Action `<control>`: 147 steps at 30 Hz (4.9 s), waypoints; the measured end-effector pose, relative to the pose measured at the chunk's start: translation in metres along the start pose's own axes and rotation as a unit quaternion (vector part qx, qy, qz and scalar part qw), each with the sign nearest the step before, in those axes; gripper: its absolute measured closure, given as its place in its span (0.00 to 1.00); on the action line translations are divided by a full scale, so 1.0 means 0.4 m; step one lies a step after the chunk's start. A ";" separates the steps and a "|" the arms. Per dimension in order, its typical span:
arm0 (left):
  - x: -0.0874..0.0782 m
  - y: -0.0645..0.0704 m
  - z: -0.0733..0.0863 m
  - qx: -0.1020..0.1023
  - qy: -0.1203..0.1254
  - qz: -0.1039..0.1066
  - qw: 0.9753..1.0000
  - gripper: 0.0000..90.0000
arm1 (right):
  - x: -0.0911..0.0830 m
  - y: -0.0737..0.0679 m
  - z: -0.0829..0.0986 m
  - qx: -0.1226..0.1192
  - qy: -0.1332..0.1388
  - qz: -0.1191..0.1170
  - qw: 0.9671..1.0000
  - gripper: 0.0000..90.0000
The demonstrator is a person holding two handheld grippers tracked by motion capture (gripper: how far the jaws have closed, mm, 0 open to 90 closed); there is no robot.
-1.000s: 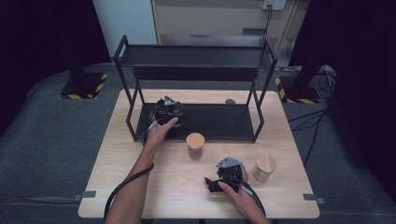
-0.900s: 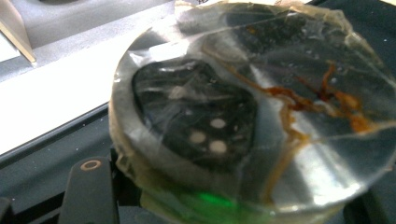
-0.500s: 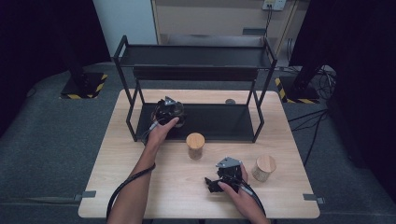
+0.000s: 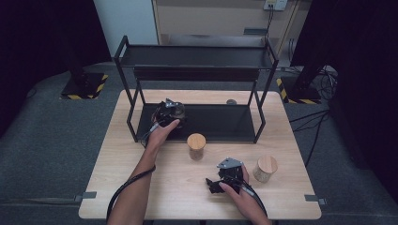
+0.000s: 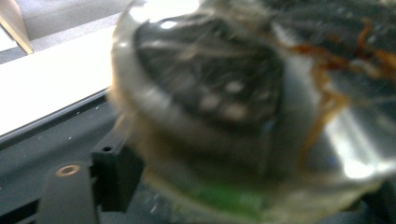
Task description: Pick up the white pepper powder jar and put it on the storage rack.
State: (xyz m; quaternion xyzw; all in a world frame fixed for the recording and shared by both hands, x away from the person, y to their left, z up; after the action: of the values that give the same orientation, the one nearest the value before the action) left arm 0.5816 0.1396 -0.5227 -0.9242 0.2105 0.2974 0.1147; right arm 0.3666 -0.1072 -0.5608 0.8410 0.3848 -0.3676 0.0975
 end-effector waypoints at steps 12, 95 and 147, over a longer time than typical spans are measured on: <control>-0.047 -0.016 0.004 0.011 0.003 -0.023 1.000 0.09 | 0.000 0.000 0.000 0.000 0.000 0.000 1.000 0.00; -0.449 0.092 0.225 -0.021 0.014 -0.008 1.000 0.05 | 0.000 0.000 0.000 0.000 -0.001 -0.001 1.000 0.00; -0.446 0.101 0.430 -0.046 -0.087 -0.076 0.992 0.00 | -0.001 -0.002 -0.001 0.004 -0.002 0.002 1.000 0.01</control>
State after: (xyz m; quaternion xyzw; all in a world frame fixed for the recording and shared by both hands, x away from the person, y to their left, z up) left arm 0.3457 0.2191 -0.5566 -0.9122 0.1154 0.3767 0.1124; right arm 0.3660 -0.1067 -0.5604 0.8413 0.3816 -0.3708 0.0959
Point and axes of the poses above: each handheld gripper's, and its own axes: x roughly forward along the jaws, z roughly out of its underside, y roughly to its right, the point moved 3 cm from there along x, roughly forward along the jaws, and after that the axes turned 9 degrees about -z, right-handed, at the moved point
